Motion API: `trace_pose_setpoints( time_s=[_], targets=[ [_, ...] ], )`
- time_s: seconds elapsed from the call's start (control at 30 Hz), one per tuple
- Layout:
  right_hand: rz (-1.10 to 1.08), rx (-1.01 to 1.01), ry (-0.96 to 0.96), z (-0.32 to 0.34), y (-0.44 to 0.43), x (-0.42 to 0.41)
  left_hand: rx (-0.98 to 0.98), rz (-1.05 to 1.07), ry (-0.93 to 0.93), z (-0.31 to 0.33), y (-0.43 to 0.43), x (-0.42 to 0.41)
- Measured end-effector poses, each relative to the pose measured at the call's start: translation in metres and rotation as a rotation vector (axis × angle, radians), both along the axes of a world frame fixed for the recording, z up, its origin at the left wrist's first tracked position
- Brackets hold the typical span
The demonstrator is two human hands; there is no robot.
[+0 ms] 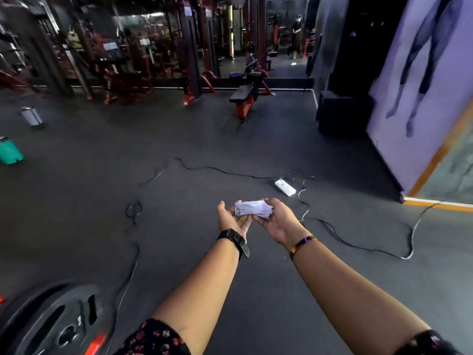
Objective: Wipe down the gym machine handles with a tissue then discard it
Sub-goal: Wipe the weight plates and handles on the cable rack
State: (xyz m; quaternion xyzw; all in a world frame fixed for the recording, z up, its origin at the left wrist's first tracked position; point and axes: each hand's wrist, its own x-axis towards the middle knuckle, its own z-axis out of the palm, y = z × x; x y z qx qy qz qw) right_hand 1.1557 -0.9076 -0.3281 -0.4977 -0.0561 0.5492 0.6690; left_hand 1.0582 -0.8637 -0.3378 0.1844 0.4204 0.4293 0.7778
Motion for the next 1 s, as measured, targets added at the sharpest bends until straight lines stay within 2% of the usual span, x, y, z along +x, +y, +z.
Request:
trace_pose_setpoints(
  time_s=[0.27,0.5,1.0],
  targets=[
    [0.129,0.007,-0.018,-0.001,0.164,0.057,-0.005,0.15,-0.037,-0.006,0.152,0.054],
    [0.269,-0.022,-0.069,-0.005,0.346,0.086,-0.013,0.282,-0.064,-0.013,0.319,0.081],
    [0.558,0.03,0.012,0.013,0.698,0.088,0.019,0.616,-0.112,0.001,0.648,0.082]
  ],
)
